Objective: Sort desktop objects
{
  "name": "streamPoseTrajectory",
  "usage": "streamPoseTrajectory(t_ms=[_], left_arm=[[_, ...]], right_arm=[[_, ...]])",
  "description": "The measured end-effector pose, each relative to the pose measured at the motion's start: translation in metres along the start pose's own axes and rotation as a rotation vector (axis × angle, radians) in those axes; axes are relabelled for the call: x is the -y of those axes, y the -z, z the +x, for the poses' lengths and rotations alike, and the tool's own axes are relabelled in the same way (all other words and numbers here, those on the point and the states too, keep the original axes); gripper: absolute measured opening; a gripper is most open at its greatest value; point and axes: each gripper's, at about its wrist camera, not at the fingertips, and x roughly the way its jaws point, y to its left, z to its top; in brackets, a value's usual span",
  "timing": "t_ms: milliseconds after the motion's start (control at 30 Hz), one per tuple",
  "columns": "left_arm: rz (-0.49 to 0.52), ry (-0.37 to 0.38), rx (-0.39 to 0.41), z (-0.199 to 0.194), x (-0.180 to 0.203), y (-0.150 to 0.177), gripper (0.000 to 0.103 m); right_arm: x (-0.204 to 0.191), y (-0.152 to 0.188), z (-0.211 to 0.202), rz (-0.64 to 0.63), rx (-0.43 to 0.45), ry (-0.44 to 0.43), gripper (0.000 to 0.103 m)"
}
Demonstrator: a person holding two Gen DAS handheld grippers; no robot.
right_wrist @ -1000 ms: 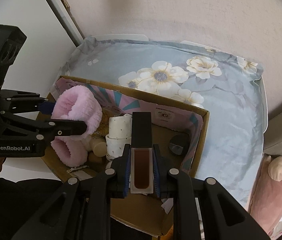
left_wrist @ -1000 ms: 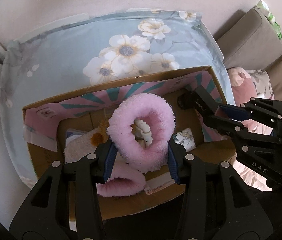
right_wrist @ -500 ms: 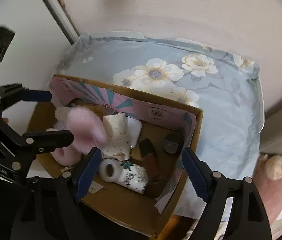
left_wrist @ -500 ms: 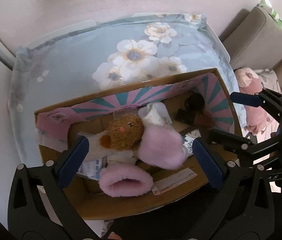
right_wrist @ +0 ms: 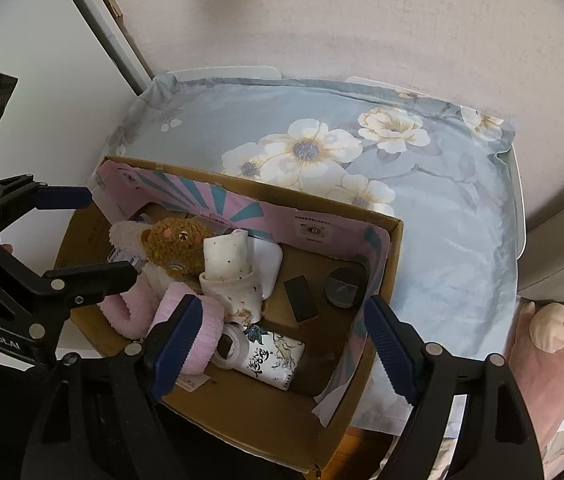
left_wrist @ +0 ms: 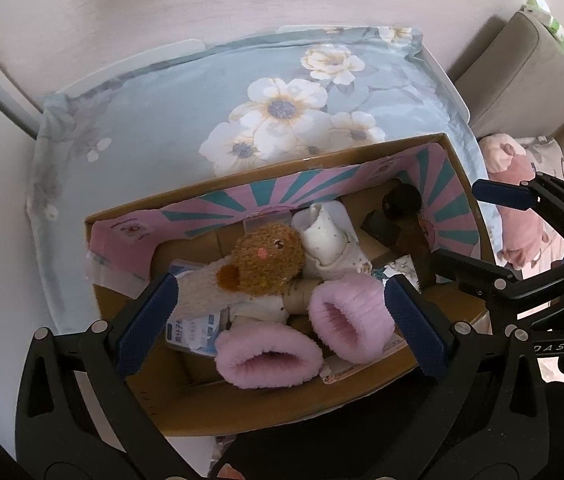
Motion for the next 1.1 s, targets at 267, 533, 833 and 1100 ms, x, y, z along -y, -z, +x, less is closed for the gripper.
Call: streamPoseTrajectory(t_ms=[267, 533, 833, 1100], left_arm=[[0.024, -0.011, 0.003, -0.001, 0.000, 0.000, 0.103], [0.028, -0.002, -0.001, 0.002, -0.003, -0.001, 0.103], [0.030, 0.005, -0.010, 0.004, -0.006, -0.002, 0.103], [0.032, 0.011, -0.010, 0.005, -0.007, -0.003, 0.103]], right_arm=[[-0.003, -0.001, -0.001, 0.016, -0.006, -0.002, 0.080], [-0.004, -0.001, 0.001, 0.023, -0.011, 0.010, 0.080], [-0.004, -0.002, 0.006, 0.040, -0.032, 0.021, 0.080], [-0.005, -0.001, 0.012, 0.061, -0.057, 0.031, 0.080]])
